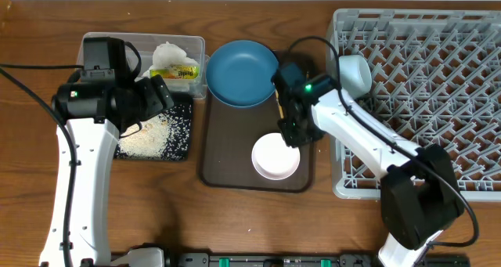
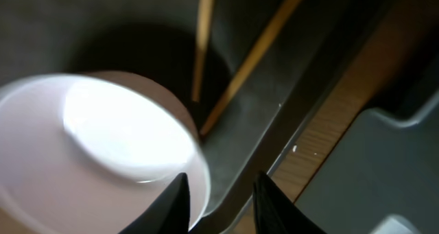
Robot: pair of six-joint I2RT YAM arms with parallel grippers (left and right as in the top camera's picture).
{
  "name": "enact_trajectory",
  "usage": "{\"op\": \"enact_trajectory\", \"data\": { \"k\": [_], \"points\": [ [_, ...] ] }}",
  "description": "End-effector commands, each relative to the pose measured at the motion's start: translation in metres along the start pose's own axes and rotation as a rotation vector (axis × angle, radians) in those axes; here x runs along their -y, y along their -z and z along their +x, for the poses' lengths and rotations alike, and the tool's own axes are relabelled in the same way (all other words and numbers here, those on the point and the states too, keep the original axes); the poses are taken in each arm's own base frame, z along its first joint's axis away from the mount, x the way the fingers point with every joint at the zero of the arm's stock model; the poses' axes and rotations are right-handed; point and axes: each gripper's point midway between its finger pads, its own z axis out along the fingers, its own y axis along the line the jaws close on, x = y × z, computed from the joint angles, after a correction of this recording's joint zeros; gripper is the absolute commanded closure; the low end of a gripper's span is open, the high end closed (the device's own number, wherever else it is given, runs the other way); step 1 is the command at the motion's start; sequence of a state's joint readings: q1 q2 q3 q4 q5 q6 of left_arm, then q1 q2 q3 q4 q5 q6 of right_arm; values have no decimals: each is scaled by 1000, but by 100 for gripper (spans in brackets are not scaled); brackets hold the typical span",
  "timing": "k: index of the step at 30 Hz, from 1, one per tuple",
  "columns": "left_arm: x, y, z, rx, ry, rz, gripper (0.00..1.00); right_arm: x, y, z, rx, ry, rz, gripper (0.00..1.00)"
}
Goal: Sort waste into correct bins and load items into the dishwasher rack
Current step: 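Lift the pink-and-white cup off the brown tray toward the rack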
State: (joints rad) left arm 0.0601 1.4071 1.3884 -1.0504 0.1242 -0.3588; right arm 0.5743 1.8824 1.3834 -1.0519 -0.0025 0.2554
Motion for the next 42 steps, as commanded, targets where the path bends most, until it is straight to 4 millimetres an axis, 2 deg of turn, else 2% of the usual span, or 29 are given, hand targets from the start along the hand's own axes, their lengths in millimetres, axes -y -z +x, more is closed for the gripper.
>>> {"op": "enact_trajectory", "data": {
  "k": [1, 7, 13, 14, 17, 22, 23, 25, 30, 33, 36, 39, 42],
  "points": [
    [0, 1, -5, 7, -7, -5, 9, 4, -18, 12, -46, -27, 5, 73],
    [0, 1, -5, 6, -7, -5, 9, 0, -21, 13, -44, -21, -13, 73],
    [0, 1, -5, 7, -7, -5, 9, -12, -21, 7, -22, -14, -68, 85],
    [0, 1, -5, 7, -7, -5, 9, -12, -21, 7, -21, -15, -70, 85],
    [0, 1, -5, 7, -7, -5, 9, -12, -23, 8, -23, -17, -70, 76],
    [0, 1, -5, 7, -7, -5, 9, -11, -31, 14, -34, -20, -71, 76],
    [0, 1, -5, 7, -7, -5, 9, -11, -33, 16, -38, -26, -70, 81],
    [0, 1, -5, 7, -7, -5, 9, -10, -35, 17, -40, -26, -68, 98],
    [0, 1, -5, 7, -7, -5, 9, -9, -27, 7, -9, -34, -69, 99],
    [0, 1, -5, 6, -6, -5, 9, -5, -2, -9, 44, -45, -69, 99],
    [0, 1, -5, 7, -6, -5, 9, 11, 45, -29, 137, -60, -9, 99],
    [0, 1, -5, 7, -7, -5, 9, 47, 104, -45, 264, -118, 124, 99],
    [0, 1, -5, 7, -7, -5, 9, 94, 159, -52, 404, -255, 274, 99]
  ]
}}
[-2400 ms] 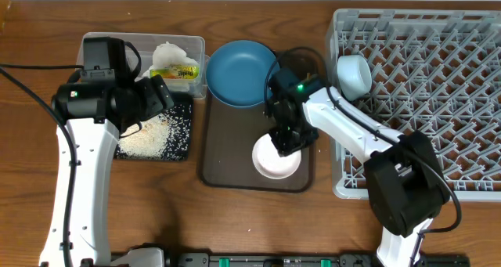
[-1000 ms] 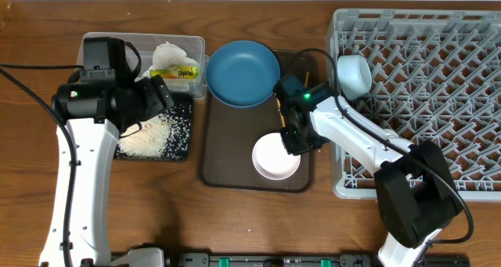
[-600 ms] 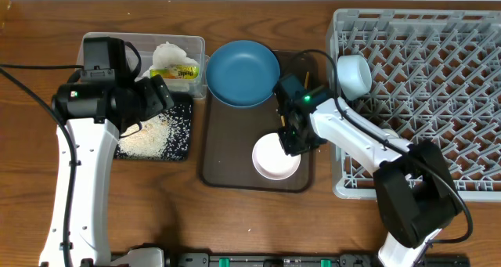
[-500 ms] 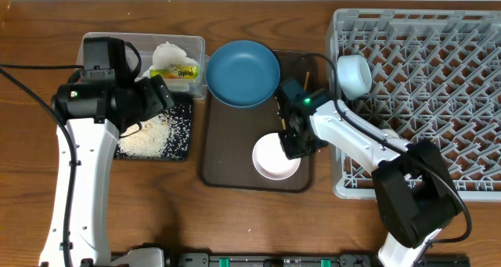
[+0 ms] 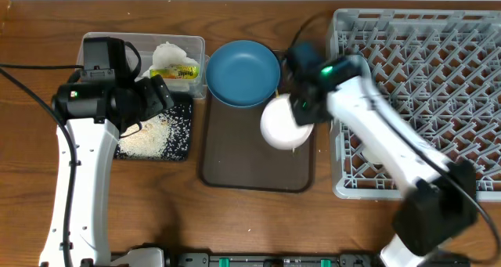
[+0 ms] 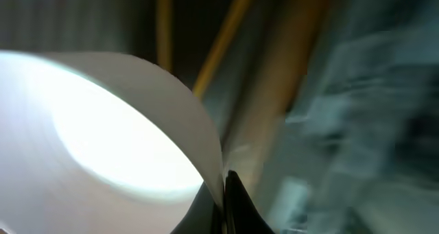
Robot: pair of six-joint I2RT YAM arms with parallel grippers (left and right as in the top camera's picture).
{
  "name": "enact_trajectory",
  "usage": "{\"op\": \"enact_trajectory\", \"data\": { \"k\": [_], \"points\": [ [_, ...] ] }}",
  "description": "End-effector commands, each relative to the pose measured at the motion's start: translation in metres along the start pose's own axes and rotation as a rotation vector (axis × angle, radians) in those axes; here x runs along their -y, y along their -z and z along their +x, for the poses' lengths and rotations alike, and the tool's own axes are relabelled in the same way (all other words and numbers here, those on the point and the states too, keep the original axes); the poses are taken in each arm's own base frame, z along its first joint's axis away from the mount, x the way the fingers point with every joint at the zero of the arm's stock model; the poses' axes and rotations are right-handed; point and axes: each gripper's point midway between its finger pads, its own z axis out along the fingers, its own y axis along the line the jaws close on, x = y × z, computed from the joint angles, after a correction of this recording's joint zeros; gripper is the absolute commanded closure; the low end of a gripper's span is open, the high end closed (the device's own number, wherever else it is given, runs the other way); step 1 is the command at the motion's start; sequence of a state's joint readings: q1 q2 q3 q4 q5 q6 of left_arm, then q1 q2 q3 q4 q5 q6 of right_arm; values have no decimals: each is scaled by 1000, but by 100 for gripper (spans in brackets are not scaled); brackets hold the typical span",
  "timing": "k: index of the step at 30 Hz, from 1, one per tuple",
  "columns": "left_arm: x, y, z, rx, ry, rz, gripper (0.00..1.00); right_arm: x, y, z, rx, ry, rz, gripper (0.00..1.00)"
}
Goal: Sort waste into correct bins and load items into the dishwasher rack
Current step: 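Lift the pink-and-white cup off the brown tray toward the rack, then place the cup in the rack's back row beside the bowl and release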
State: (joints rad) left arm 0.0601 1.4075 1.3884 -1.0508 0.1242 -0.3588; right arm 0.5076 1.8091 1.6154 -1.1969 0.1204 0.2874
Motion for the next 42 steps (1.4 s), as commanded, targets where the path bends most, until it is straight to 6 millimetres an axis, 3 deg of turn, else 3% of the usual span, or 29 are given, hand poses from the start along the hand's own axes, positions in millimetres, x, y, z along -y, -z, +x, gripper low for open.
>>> {"op": "enact_trajectory", "data": {
  "k": [1, 5, 12, 16, 23, 29, 35, 42],
  "points": [
    [0, 1, -5, 7, -7, -4, 9, 78, 78, -38, 272, -186, 250, 99],
    [0, 1, -5, 7, -7, -4, 9, 160, 128, -39, 441, -430, 517, 99],
    [0, 1, -5, 7, -7, -4, 9, 229, 145, -26, 453, -541, 821, 99],
    [0, 1, -5, 7, -7, -4, 9, 256, 141, -36, 460, -564, 960, 99],
    [0, 1, -5, 7, -7, -4, 9, 273, 102, -91, 418, -374, 1067, 99],
    [0, 1, -5, 7, -7, -4, 9, 277, 63, -124, 357, -230, 1165, 99],
    [0, 1, -5, 7, -7, -4, 9, 275, 19, -130, 273, -142, 1174, 99],
    [0, 1, -5, 7, -7, -4, 9, 272, -14, -128, 205, -82, 1176, 99]
  ]
}}
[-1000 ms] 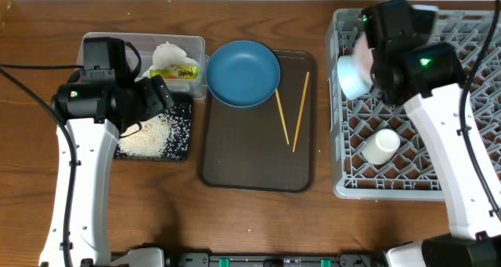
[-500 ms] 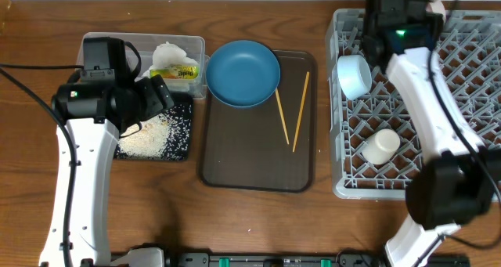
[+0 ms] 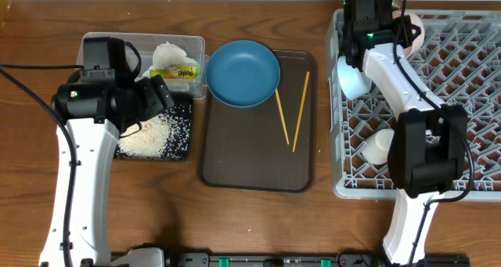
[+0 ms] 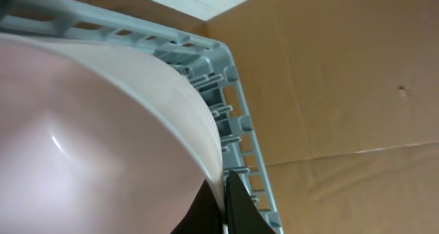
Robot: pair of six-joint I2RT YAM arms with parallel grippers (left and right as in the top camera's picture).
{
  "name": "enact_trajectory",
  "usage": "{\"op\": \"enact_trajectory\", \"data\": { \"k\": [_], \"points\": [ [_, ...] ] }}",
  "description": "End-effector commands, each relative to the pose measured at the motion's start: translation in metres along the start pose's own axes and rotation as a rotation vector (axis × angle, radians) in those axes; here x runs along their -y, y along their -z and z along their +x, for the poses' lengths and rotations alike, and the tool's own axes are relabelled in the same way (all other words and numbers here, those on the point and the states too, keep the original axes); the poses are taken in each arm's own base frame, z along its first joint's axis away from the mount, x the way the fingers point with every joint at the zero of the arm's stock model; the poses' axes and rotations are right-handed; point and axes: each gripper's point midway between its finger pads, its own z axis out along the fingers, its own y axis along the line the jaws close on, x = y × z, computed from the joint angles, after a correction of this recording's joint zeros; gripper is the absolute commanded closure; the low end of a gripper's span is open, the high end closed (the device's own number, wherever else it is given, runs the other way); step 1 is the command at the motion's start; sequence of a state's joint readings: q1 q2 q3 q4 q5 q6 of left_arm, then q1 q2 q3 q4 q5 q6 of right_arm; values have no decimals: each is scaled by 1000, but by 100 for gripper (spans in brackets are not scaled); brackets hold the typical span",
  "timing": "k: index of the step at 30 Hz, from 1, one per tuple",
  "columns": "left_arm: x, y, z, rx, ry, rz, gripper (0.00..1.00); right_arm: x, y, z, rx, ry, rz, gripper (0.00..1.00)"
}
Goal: Sort waste into correct bins and load items into the dishwasher rack
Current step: 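Place the cup in the rack's back row beside the bowl and release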
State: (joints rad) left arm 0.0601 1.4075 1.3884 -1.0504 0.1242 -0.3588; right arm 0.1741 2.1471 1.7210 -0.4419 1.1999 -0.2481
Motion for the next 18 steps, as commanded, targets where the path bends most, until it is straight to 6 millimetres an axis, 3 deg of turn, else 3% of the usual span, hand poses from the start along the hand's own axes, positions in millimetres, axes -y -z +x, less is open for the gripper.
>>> {"op": "enact_trajectory", "data": {
  "k": [1, 15, 16, 18],
  "points": [
    [0, 1, -5, 7, -7, -5, 9, -13, -5, 6, -16, 65, 3, 99],
    [0, 1, -5, 7, -7, -5, 8, -40, 40, -1, 51, 163, -44, 98],
    [0, 1, -5, 7, -7, -5, 9, -41, 44, -2, 58, 166, -46, 93],
    [0, 1, -5, 7, -7, -5, 9, -45, 50, -4, 70, 170, -52, 73]
  ]
}}
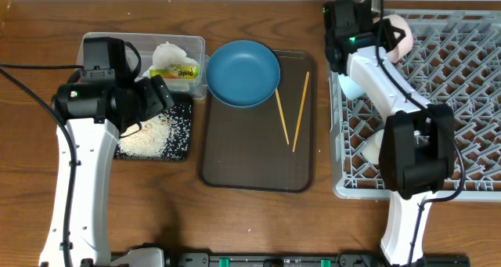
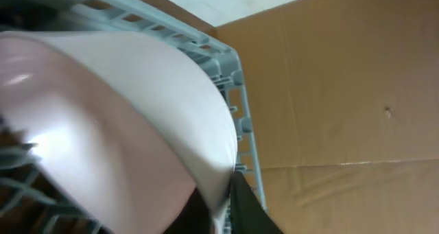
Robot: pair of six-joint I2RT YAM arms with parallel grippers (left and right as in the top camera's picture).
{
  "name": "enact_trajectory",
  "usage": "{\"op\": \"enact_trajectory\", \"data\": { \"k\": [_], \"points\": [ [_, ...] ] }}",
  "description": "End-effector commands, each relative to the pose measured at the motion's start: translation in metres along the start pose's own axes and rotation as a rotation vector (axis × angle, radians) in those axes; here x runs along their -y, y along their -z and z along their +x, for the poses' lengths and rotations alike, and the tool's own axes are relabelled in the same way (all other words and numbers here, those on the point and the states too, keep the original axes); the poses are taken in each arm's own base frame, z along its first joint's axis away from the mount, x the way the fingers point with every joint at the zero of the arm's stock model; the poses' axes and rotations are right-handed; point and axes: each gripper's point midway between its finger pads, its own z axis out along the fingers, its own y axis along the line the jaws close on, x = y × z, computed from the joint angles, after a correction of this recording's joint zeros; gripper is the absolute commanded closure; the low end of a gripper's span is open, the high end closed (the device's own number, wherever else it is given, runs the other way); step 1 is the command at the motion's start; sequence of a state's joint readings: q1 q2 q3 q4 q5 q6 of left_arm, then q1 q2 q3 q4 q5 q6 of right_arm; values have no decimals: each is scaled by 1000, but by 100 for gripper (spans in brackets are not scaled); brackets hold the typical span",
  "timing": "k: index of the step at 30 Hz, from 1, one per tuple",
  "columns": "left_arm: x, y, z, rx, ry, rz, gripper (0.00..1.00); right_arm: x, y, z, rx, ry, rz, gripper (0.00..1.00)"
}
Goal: Sort waste into correct bins and load items into the dishwasher rack
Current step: 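Place the cup in the rack's back row beside the bowl and release, then move the right gripper to the blue plate and grasp its rim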
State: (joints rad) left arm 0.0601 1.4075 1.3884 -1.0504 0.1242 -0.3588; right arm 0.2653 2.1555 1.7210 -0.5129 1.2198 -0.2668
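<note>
My right gripper (image 1: 374, 26) is at the far left corner of the grey dishwasher rack (image 1: 438, 102), shut on the rim of the white bowl (image 1: 397, 34). In the right wrist view the bowl (image 2: 116, 117) fills the left side, standing on edge. Its rim is pinched between the dark fingers (image 2: 241, 200), and rack tines cross its lower left. A blue plate (image 1: 243, 73) and two chopsticks (image 1: 291, 110) lie on the brown tray (image 1: 235, 157). My left gripper (image 1: 159, 96) hovers over a black tray of rice (image 1: 153, 138); its jaws are not readable.
A clear bin (image 1: 178, 57) with crumpled waste stands at the back left. A pale cup (image 1: 351, 85) and a white cup (image 1: 374, 146) sit along the rack's left side. The table's far edge runs just behind the rack.
The right gripper, still shut on the bowl, has shifted slightly left at the rack's far left corner. The bowl now sits lower, with rack tines in front of it. The left arm is unchanged.
First my right gripper stood open around the rim of the white bowl on the brown tray. Then it was shut on the rim, with the bowl raised over the tray's right side. After that it held the bowl over the rack's far left corner, where it now sits among the tines.
</note>
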Motion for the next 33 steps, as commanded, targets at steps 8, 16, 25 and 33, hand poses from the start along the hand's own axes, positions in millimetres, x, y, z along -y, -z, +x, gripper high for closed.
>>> {"op": "enact_trajectory", "data": {
  "k": [8, 16, 25, 33],
  "points": [
    [0, 1, -5, 7, -7, -5, 9, -24, 14, -6, 35, 30, -37, 54],
    [0, 1, -5, 7, -7, -5, 8, -6, 22, -19, 75, -76, -97, 41],
    [0, 1, -5, 7, -7, -5, 8, 39, 52, -41, 177, -275, -264, 30],
    [0, 1, -5, 7, -7, -5, 9, 4, 123, -49, 228, -399, -771, 39]
  ]
}}
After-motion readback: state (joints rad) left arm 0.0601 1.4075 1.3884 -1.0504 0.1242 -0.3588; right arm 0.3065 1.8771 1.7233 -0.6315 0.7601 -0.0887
